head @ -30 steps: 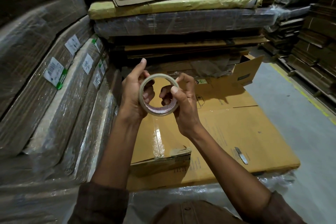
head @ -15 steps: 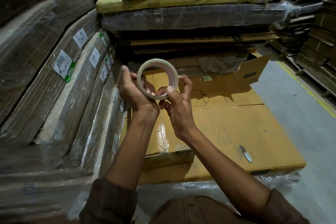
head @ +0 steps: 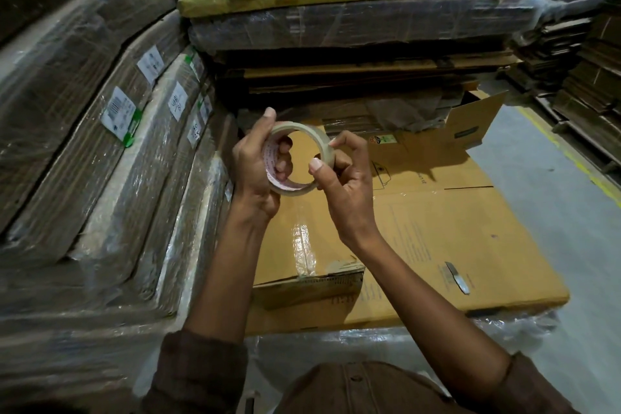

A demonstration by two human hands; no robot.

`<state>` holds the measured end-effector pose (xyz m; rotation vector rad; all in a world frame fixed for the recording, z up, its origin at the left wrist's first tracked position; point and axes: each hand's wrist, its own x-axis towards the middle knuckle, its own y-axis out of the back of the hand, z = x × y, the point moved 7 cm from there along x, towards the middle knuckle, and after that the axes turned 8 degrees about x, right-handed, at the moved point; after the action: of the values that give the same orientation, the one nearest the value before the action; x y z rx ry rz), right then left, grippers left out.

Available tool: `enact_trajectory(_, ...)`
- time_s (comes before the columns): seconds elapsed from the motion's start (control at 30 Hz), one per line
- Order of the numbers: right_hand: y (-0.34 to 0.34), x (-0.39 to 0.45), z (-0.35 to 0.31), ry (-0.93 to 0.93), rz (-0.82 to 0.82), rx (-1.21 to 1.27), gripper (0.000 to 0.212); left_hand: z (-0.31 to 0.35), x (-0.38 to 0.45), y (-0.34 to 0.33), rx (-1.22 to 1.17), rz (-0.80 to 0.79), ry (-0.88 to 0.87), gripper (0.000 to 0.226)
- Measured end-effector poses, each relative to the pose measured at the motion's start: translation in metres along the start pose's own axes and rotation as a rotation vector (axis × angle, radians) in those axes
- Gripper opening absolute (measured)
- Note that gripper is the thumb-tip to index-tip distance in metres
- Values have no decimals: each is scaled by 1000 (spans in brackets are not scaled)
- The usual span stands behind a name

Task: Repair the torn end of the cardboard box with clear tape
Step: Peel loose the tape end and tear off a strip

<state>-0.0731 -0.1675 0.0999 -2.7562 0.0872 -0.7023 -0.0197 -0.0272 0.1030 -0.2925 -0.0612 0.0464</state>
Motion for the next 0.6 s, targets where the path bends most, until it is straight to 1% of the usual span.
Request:
enact_trajectory(0.07, -1, -4, -2, 30, 32, -8, 29, -5, -3, -3, -104, -5, 19, 36)
enact_trajectory(0.17, -3, -7, -8, 73, 75, -9, 30, -10, -10, -9, -258, 17, 65, 40)
enact_trajectory(0.23, -7, -9, -7, 57, 66, 13, 37, -12, -16, -15, -355, 37, 85, 42)
enact_trajectory(0.3, -9, -9, -3, 7, 50, 48, 46, -15, -20, -19, -382, 56, 123, 45)
enact_trajectory(0.37, -8, -6, -2, -22, 34, 83, 54, -18, -19, -14, -254, 119, 131, 48)
enact_trajectory(0.43, -2, 1, -5, -36, 9, 76, 56, -10, -16, 0, 35, 208, 12, 38)
enact_trajectory(0.47, 1, 6, -5, -53, -20, 62, 57, -2, -15, 5, 194, 206, -84, 33)
enact_trajectory(0.5, 4, 11, -5, -81, -64, 42, 59, 7, -15, 4, 325, 151, -178, 31)
enact_trajectory(0.53, 7, 15, -3, -116, -122, 14, 62, 14, -16, 1, 427, 54, -251, 30)
enact_trajectory(0.6, 9, 19, 0, -168, -262, -54, 68, 22, -17, -11, 643, -174, -328, 32)
